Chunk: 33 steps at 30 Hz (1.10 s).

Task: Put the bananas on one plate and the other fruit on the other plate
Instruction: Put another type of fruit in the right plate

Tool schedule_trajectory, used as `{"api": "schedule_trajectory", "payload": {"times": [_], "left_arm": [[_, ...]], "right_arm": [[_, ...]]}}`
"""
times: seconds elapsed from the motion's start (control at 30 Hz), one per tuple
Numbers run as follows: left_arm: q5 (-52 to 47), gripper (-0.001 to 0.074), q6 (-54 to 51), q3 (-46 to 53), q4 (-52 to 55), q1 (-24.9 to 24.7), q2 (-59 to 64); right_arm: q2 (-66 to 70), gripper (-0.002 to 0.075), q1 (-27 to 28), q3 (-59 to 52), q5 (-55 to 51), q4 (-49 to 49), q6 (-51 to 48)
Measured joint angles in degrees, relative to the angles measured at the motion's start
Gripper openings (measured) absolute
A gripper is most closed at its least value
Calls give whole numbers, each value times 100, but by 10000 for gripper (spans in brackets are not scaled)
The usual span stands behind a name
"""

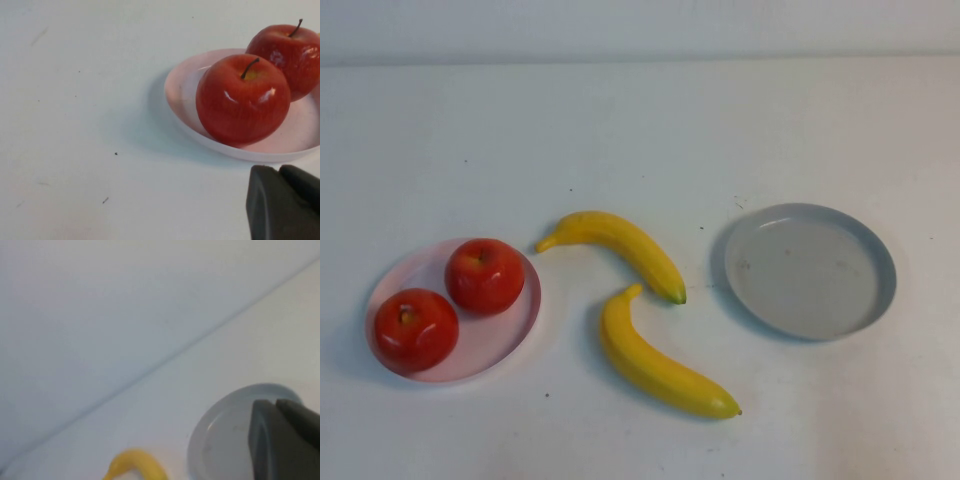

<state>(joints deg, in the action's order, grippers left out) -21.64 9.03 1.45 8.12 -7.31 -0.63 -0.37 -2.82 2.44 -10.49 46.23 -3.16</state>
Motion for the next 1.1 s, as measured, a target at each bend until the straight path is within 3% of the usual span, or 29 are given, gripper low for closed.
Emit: {"api": "schedule_trajectory", "payload": {"times": [0.3,0.5,0.77,0.97,1.1], "left_arm": [[0,2,0,0,0,0,0],[0,2,0,0,0,0,0],[0,2,0,0,0,0,0],[0,2,0,0,0,0,0],[0,2,0,0,0,0,0]], "right_arm": [[2303,-17,0,2514,-3723,-1539,10],[3966,-17,-79,3614,-4897,-2791,-287],[5723,-17,-1360,4095,-4858,-3302,-227],[7302,-16,-2851,4992,-4683,-3741,-189],[8293,27,-3599,5900,-4620,-3940,-337]]}}
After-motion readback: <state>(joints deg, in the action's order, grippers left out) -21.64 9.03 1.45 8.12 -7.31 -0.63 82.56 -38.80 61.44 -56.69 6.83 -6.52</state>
